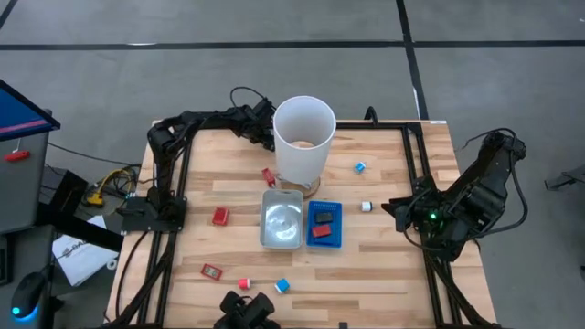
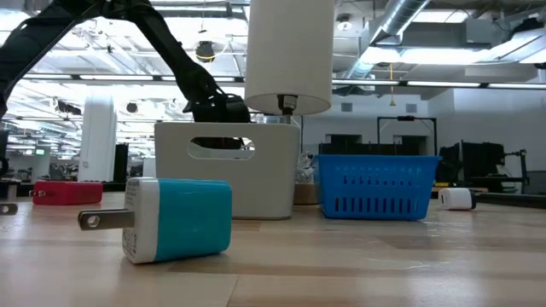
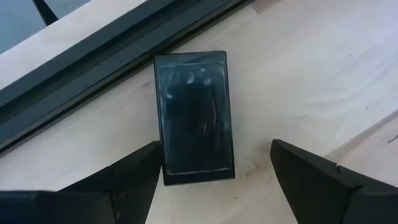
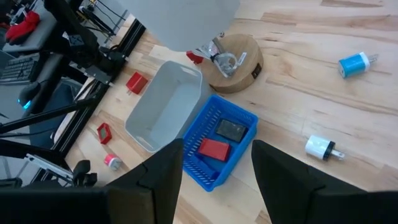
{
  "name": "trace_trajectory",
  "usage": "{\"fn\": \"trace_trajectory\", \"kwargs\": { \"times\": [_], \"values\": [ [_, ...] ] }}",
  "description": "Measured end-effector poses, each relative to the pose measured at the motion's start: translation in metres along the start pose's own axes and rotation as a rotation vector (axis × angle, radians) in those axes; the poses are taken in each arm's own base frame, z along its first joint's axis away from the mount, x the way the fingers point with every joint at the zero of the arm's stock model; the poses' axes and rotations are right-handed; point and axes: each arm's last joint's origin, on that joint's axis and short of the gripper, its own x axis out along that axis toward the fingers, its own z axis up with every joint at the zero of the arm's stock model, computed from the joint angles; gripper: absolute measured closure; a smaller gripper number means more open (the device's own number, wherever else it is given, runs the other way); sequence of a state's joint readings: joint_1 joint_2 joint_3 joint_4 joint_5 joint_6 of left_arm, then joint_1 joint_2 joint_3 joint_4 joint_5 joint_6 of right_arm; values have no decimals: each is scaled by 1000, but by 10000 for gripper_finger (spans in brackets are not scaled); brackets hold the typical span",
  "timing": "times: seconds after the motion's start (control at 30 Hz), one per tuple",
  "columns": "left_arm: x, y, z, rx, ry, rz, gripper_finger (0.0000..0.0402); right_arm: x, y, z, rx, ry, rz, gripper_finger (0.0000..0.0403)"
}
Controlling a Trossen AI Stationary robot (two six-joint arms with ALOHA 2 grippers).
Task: Pick & Place Office items
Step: Put the black digital clock into the blue bin
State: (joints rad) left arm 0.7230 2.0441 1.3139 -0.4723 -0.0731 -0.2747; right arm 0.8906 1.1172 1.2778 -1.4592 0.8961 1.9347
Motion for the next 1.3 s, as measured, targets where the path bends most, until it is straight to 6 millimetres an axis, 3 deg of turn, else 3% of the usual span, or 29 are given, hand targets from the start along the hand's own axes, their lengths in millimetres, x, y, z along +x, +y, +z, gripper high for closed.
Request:
{"fn": "trace_trajectory", "kwargs": {
  "times": [0.43,0.87,1.0,1.17,1.3],
  "values": [
    [0,2,1,-17,-14,4,114,0,-1,1,-11,-4,-11,219],
    [1,2,2,0,-28,24,245,0,-1,1,-7,-3,-9,219],
    [-1,2,1,4,-16,25,252,0,-1,1,-7,-7,-7,219],
    [-17,4,-3,8,18,23,245,0,-1,1,-4,-25,1,219],
    [-41,6,-2,34,13,22,246,0,0,2,-4,-44,9,219]
  ]
}}
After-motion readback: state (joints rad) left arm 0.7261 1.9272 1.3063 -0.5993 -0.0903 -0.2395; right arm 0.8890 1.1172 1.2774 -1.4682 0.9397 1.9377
